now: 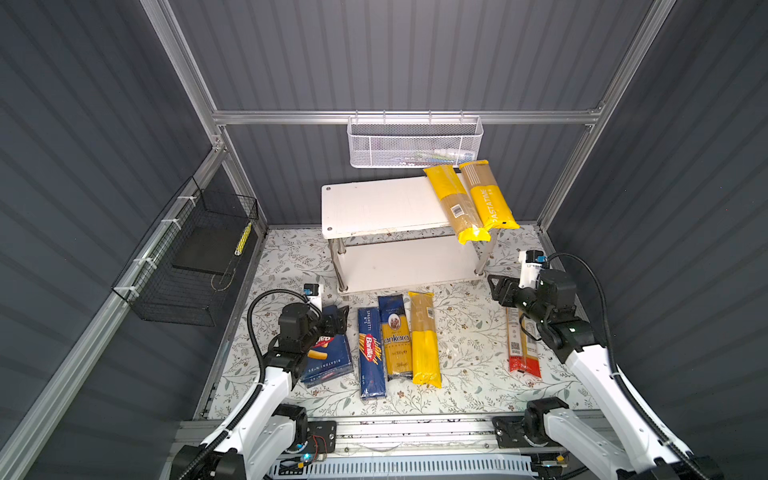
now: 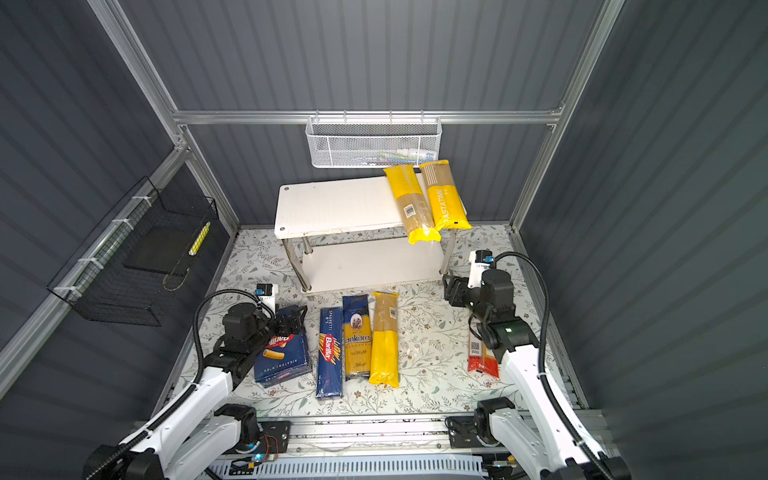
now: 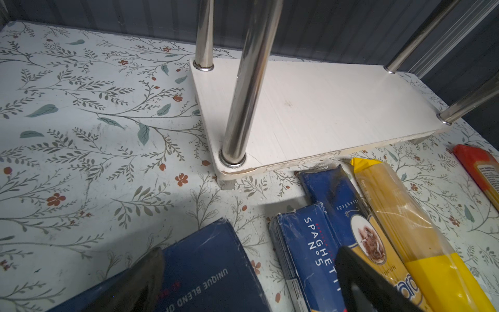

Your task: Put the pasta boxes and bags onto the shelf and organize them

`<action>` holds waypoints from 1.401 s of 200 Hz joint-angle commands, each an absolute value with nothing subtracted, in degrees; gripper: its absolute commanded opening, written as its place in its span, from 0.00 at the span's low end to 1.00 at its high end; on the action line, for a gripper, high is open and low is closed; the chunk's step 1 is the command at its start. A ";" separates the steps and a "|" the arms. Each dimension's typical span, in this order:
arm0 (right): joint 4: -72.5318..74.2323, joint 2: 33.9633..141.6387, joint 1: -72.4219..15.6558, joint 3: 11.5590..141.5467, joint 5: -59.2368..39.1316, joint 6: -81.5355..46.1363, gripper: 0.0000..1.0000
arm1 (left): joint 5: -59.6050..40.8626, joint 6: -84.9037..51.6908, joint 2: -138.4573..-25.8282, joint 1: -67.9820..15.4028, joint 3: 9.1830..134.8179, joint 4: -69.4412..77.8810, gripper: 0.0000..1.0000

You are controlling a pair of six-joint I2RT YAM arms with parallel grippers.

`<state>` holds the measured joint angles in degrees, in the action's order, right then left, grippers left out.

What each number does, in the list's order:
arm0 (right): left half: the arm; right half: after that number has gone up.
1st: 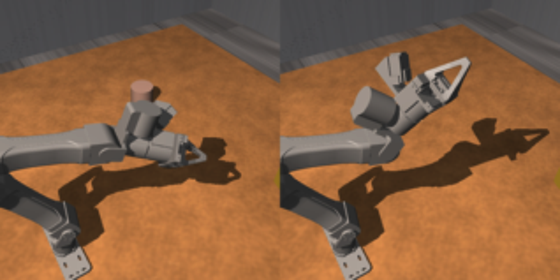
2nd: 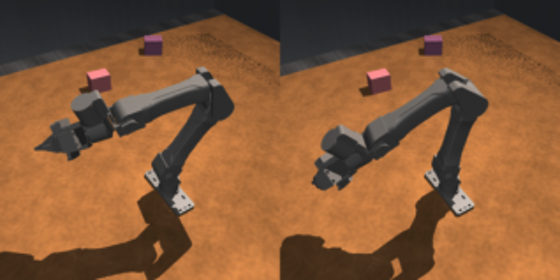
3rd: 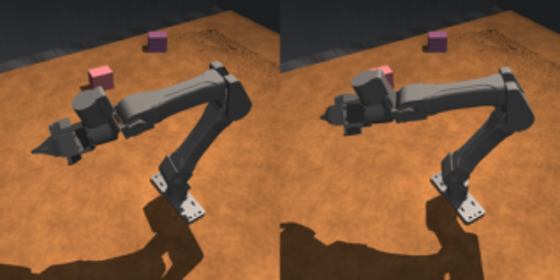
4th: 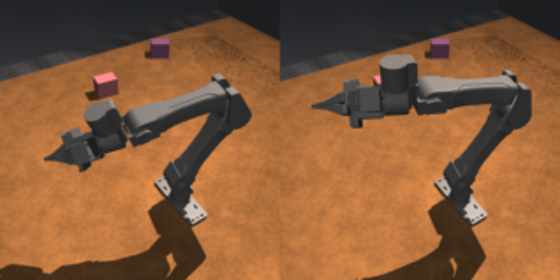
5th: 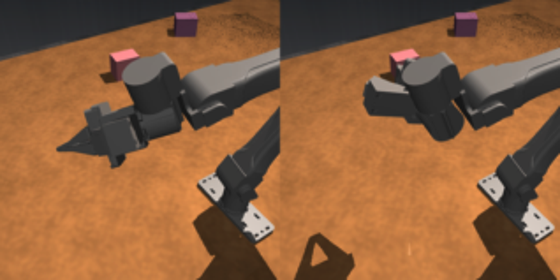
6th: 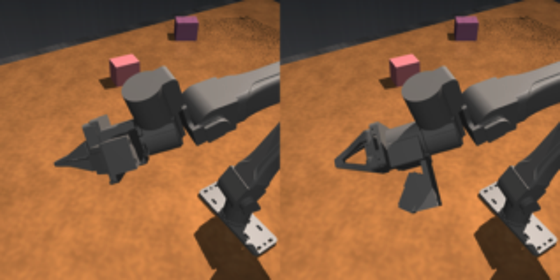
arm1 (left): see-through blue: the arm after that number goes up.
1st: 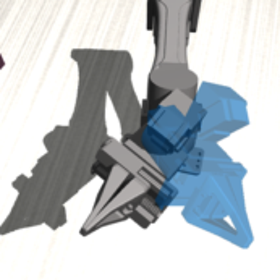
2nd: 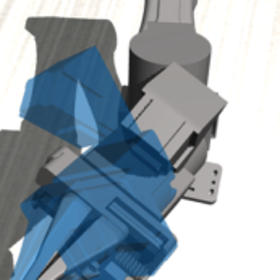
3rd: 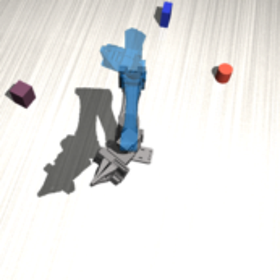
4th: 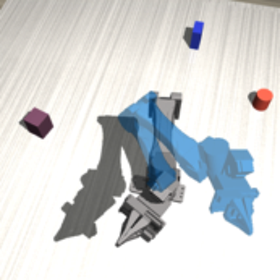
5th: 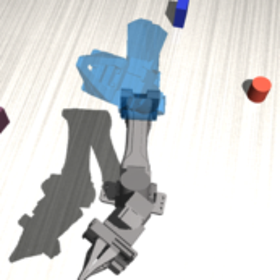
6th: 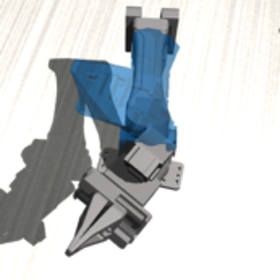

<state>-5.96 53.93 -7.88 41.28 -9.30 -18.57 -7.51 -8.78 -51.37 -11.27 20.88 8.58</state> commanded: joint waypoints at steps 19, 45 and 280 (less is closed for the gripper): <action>16.69 63.20 -4.72 39.72 -17.22 -14.94 0.69 | -6.43 -9.48 -50.54 -11.21 20.58 7.74 1.00; 18.12 70.06 -3.11 43.11 -16.76 -15.54 0.64 | -5.29 -9.93 -50.35 -11.19 20.51 7.47 1.00; 22.89 85.99 -2.73 53.42 -17.31 -12.32 0.29 | -3.38 -10.73 -51.16 -11.16 21.04 6.95 0.99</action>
